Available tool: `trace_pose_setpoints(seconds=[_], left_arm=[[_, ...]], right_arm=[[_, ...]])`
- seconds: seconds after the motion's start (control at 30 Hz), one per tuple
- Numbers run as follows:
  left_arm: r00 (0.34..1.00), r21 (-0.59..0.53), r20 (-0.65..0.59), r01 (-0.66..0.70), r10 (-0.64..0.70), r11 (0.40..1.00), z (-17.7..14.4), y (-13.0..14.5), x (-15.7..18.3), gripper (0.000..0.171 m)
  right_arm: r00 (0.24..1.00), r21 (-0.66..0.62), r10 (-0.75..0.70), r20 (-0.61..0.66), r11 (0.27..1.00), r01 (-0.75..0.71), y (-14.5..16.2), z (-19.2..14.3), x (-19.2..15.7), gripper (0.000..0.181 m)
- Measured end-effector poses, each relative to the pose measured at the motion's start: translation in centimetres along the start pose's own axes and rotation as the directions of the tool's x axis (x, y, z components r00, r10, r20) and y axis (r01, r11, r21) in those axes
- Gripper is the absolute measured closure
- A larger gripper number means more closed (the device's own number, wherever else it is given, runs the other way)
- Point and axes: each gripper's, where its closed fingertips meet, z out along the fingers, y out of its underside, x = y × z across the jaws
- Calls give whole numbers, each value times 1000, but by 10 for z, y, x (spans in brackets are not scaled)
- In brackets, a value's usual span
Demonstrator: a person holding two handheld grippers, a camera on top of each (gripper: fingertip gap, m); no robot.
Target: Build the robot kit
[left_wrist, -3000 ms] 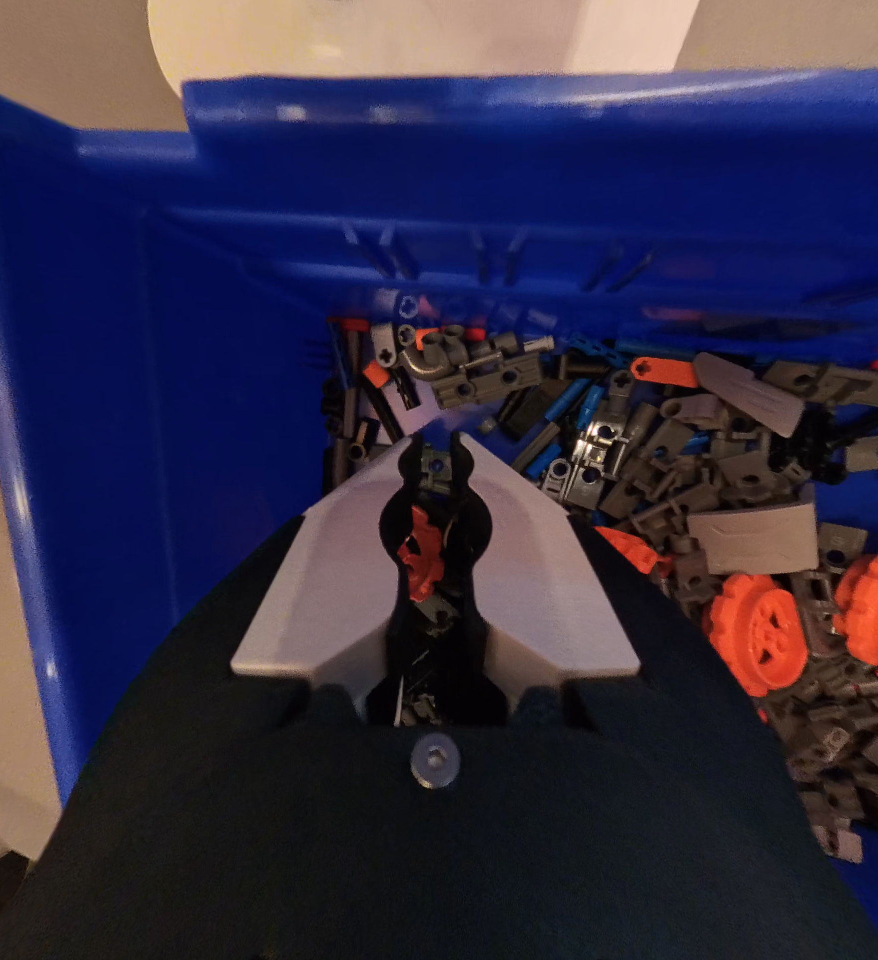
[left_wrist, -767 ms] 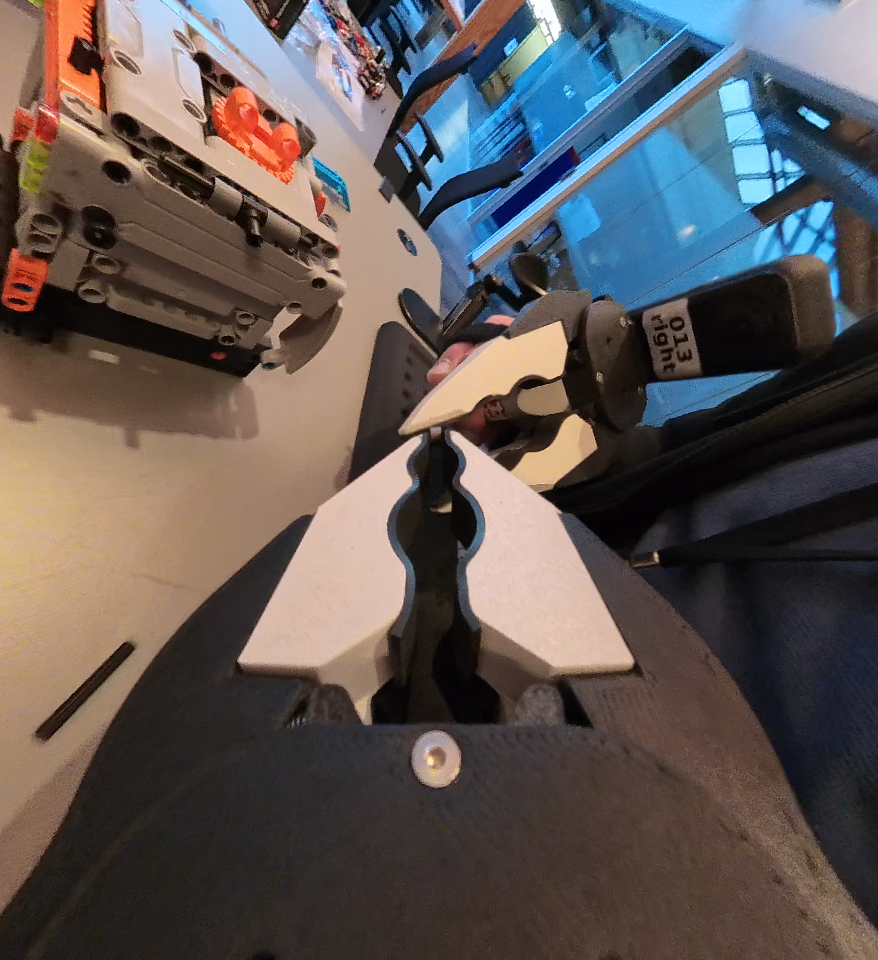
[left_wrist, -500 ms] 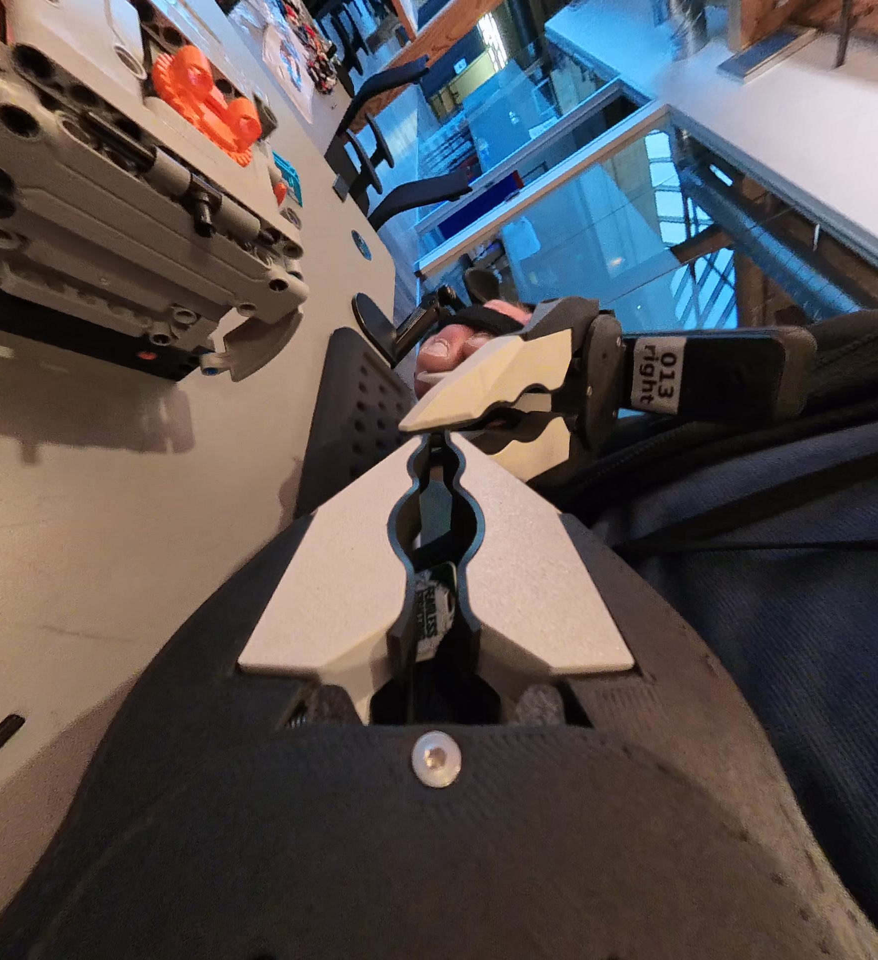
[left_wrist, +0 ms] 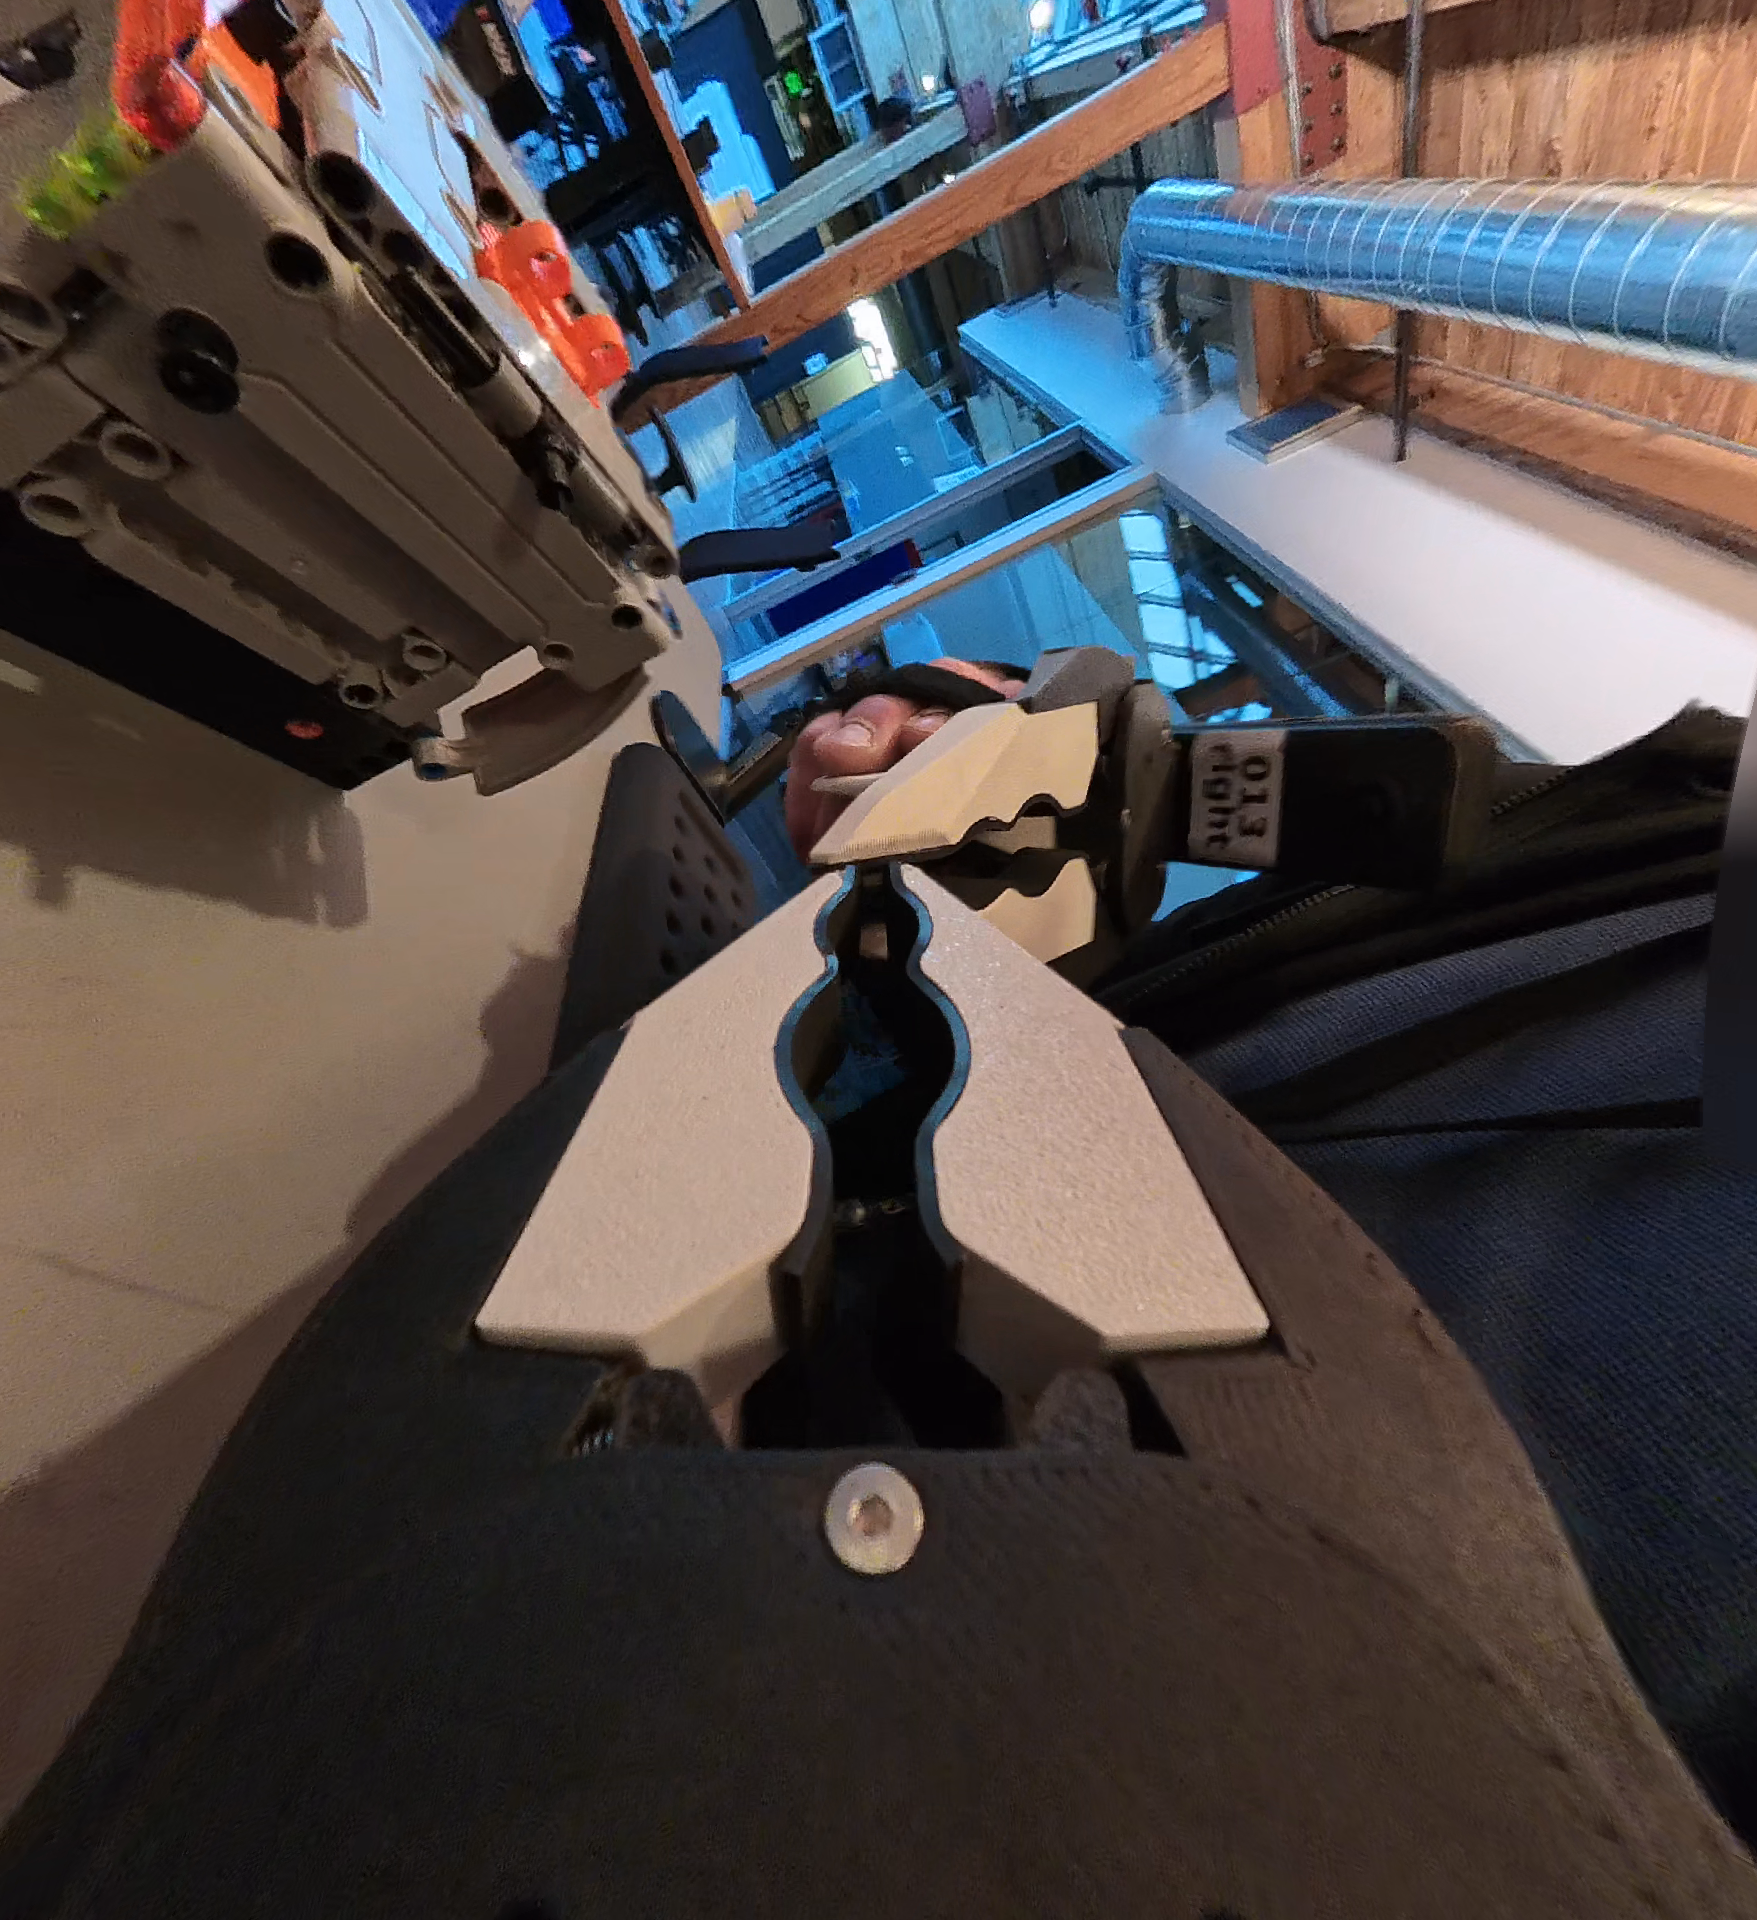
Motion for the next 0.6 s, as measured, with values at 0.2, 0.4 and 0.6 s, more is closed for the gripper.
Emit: trace_pose_setpoints(seconds=[0.2,0.4,0.6], left_arm=[[987,35,130,-105,100,994,-10,-2,-8,169],[993,89,106,-67,57,994,-20,-1,-12,171],[1000,118,5,-17,16,993,-22,-5,-1,171]], right_arm=[[999,-29,-10,34,1000,11,-2,11,-1,176],[993,18,65,98,998,-67,-8,15,-5,169],[994,34,55,97,998,-59,-13,12,-4,173]])
